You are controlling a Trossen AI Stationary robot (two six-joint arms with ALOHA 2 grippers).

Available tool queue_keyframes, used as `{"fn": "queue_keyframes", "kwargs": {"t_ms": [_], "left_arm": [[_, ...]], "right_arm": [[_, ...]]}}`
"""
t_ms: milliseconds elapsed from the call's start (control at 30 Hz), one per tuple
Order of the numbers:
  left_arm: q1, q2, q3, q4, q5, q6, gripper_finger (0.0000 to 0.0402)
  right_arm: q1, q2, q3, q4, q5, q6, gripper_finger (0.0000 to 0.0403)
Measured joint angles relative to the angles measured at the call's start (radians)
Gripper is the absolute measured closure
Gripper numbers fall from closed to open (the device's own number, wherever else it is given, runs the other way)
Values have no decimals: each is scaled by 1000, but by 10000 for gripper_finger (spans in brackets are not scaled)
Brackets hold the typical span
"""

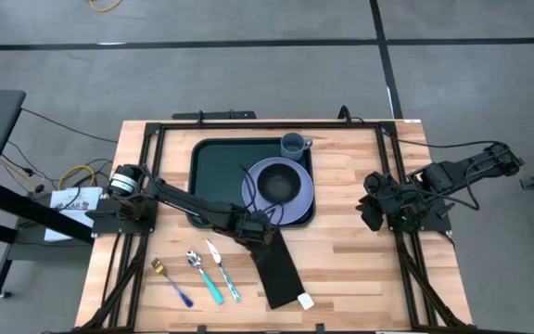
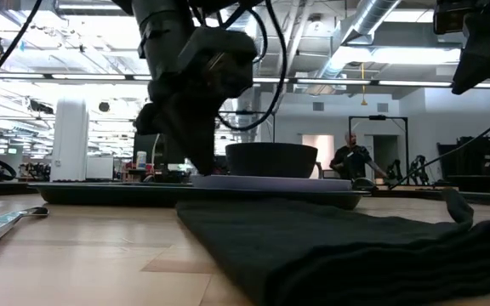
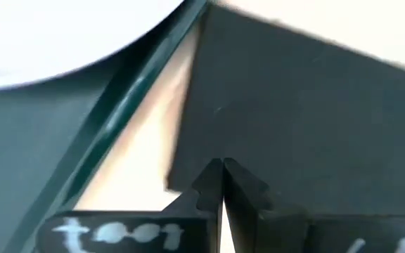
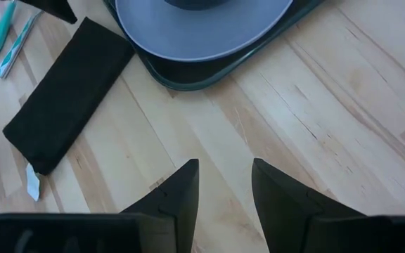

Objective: Set up tray
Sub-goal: Put the black table napkin on the black tray to the left of the violet plate

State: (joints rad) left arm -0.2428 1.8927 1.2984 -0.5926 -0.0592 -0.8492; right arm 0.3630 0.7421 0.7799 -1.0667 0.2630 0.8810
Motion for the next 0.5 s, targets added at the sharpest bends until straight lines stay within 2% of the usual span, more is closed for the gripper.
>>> {"fn": "queue_keyframes", "kwargs": {"t_ms": [100, 200, 500], "left_arm": [[2, 0, 0, 48, 25, 0, 398], [11, 0, 1, 92, 56, -1, 375], [29, 7, 1, 68, 74, 18, 238]], "right_arm": [[0, 0, 0, 0, 0, 0, 281], [0, 0, 0, 1, 0, -3, 281], [0, 0, 0, 3, 0, -19, 281]]}}
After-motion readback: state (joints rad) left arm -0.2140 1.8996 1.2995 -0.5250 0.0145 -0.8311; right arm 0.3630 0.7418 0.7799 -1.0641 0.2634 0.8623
